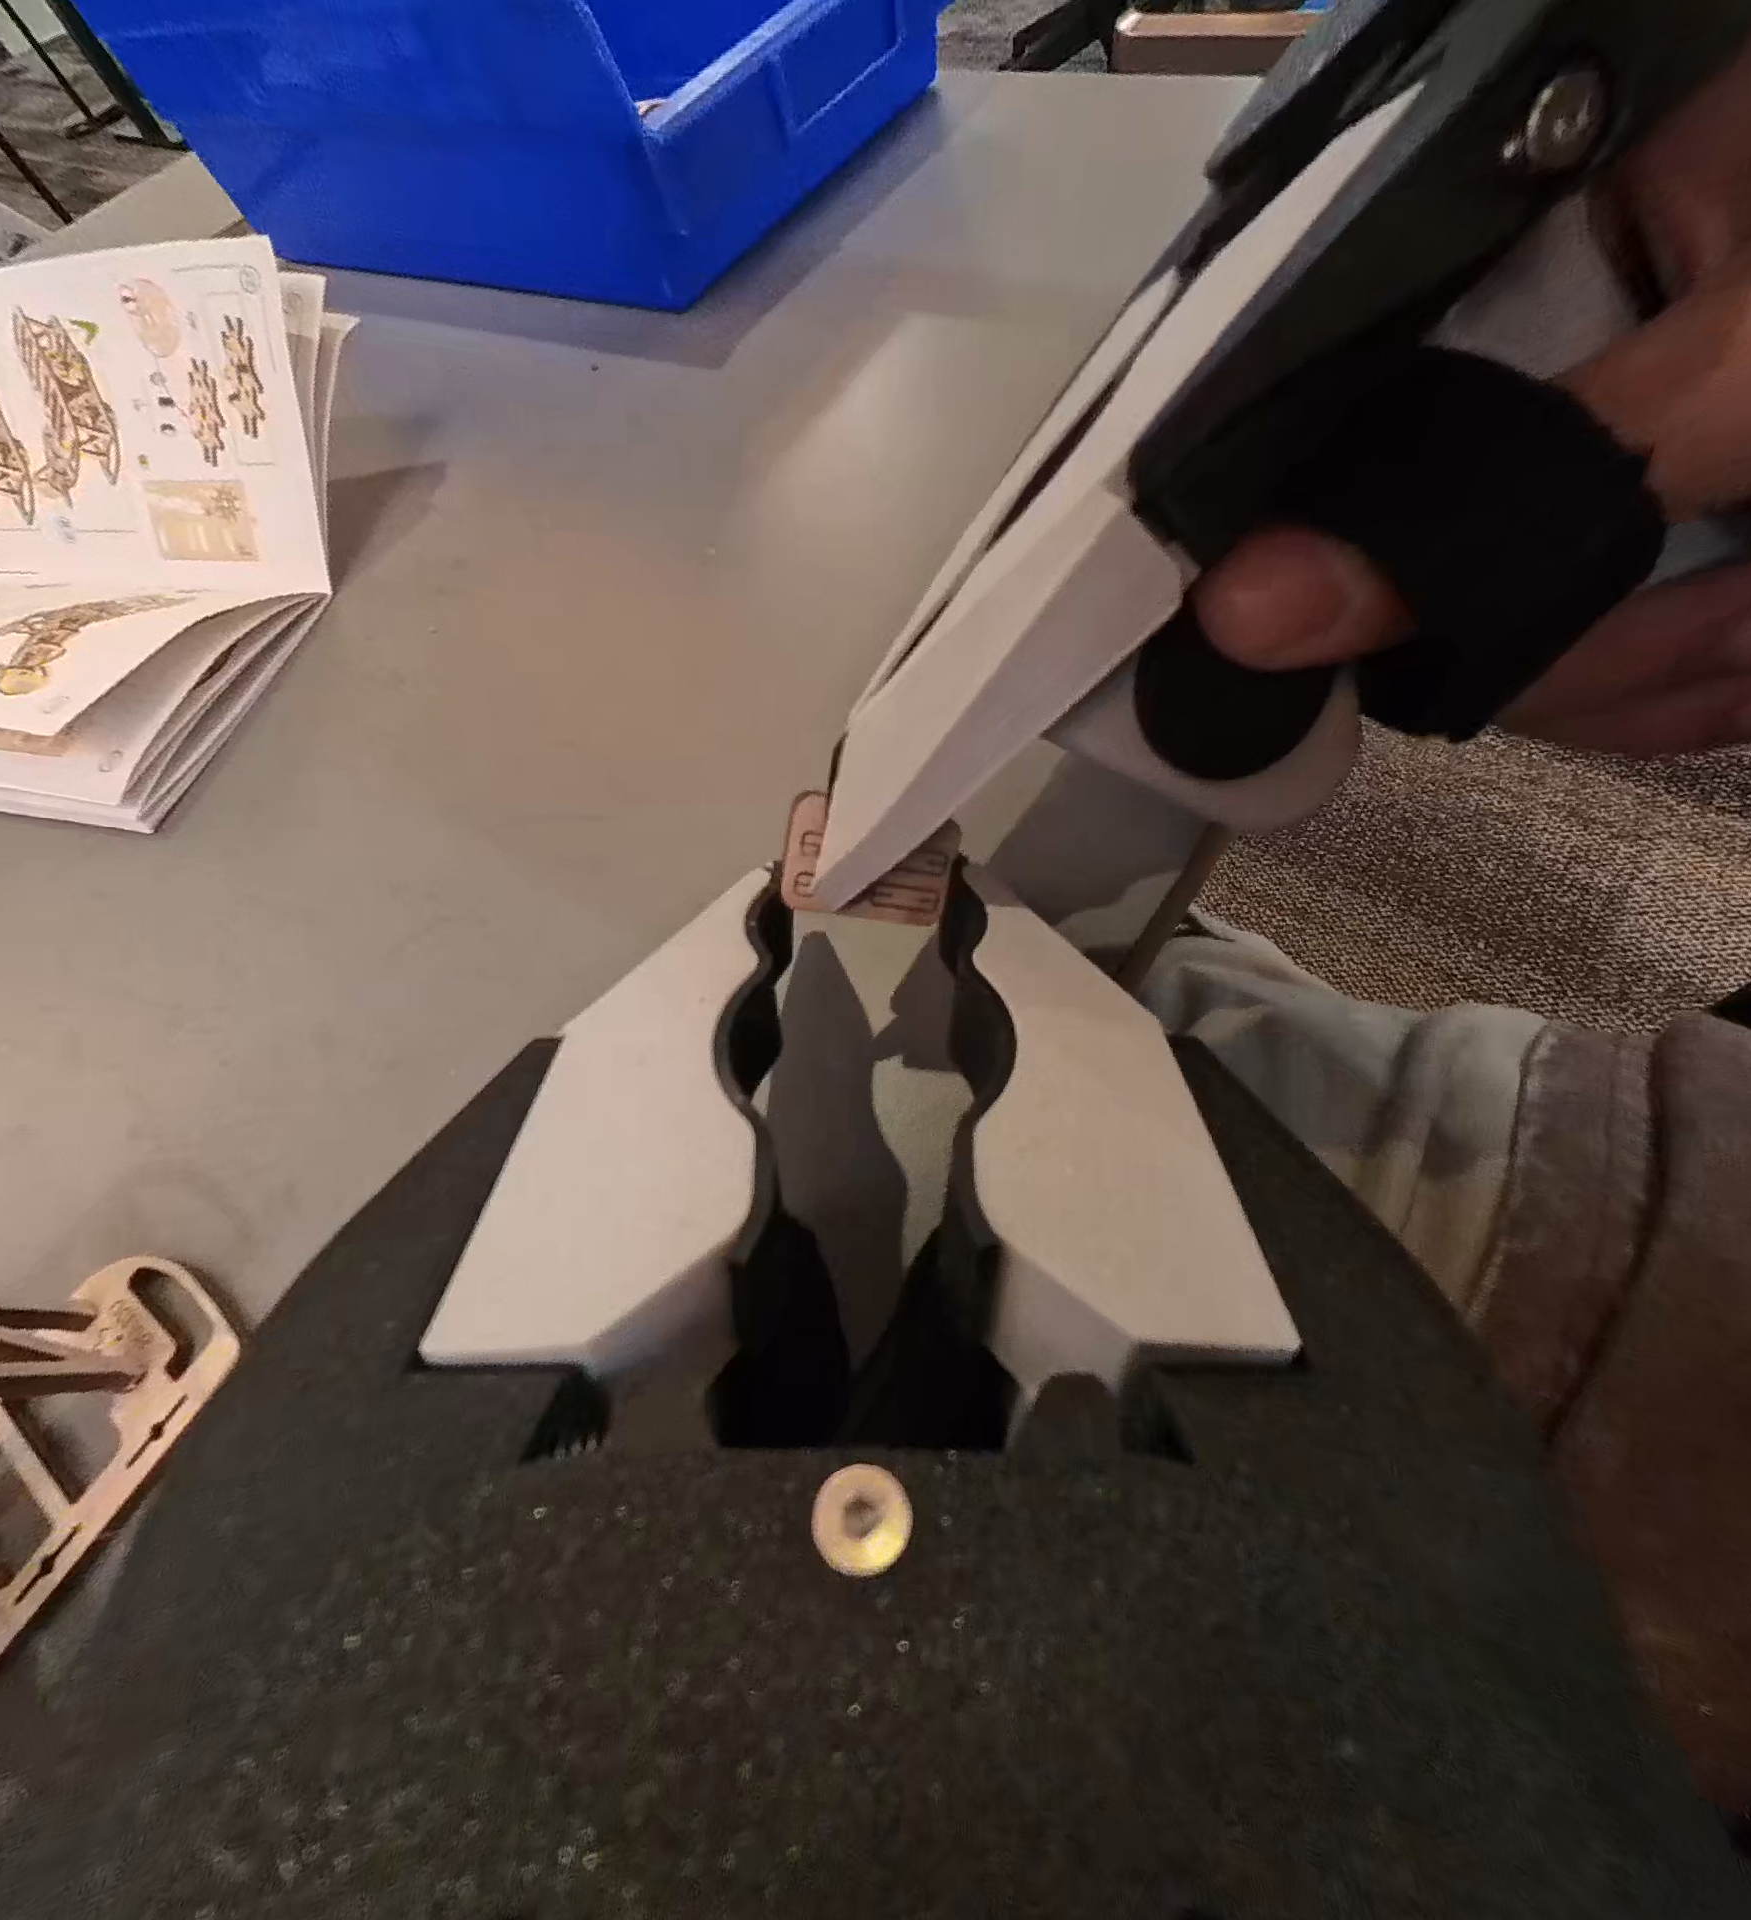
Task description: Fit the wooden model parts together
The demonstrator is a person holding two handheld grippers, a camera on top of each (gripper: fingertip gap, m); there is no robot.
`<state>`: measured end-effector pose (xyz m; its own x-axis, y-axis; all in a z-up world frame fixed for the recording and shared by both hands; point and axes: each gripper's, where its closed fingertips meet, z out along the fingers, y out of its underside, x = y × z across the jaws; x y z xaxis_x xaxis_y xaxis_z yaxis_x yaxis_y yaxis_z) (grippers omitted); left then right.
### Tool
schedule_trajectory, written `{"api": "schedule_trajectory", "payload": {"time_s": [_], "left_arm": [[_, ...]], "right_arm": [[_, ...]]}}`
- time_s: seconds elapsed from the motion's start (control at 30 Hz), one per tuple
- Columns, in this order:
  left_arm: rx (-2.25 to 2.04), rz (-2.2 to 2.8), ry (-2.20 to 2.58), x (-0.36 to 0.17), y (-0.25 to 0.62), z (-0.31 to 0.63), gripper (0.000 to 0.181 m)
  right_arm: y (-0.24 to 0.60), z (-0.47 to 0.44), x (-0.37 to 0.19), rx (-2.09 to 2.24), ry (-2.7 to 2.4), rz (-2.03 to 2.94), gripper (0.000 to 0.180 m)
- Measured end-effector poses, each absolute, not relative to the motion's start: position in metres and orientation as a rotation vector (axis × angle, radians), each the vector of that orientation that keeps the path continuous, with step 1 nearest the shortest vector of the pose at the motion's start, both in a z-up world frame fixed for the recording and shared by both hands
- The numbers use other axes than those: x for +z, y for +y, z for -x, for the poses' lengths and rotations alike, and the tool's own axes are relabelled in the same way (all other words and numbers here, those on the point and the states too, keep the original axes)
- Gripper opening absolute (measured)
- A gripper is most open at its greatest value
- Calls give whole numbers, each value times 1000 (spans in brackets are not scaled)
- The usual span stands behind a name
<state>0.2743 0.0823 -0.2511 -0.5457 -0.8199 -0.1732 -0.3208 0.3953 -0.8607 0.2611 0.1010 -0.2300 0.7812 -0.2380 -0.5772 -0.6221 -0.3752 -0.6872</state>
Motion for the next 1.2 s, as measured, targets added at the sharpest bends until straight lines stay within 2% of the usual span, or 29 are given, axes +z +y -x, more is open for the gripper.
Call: {"api": "schedule_trajectory", "payload": {"time_s": [0.47, 1.2], "left_arm": [[-1026, 1034, 2068, -254, 83, -276, 26], [-936, 1069, 2084, -259, 80, -278, 25]], "right_arm": [[97, -269, -228, -49, 500, 2203, 9], [93, -271, -235, -83, 665, 2239, 9]]}}
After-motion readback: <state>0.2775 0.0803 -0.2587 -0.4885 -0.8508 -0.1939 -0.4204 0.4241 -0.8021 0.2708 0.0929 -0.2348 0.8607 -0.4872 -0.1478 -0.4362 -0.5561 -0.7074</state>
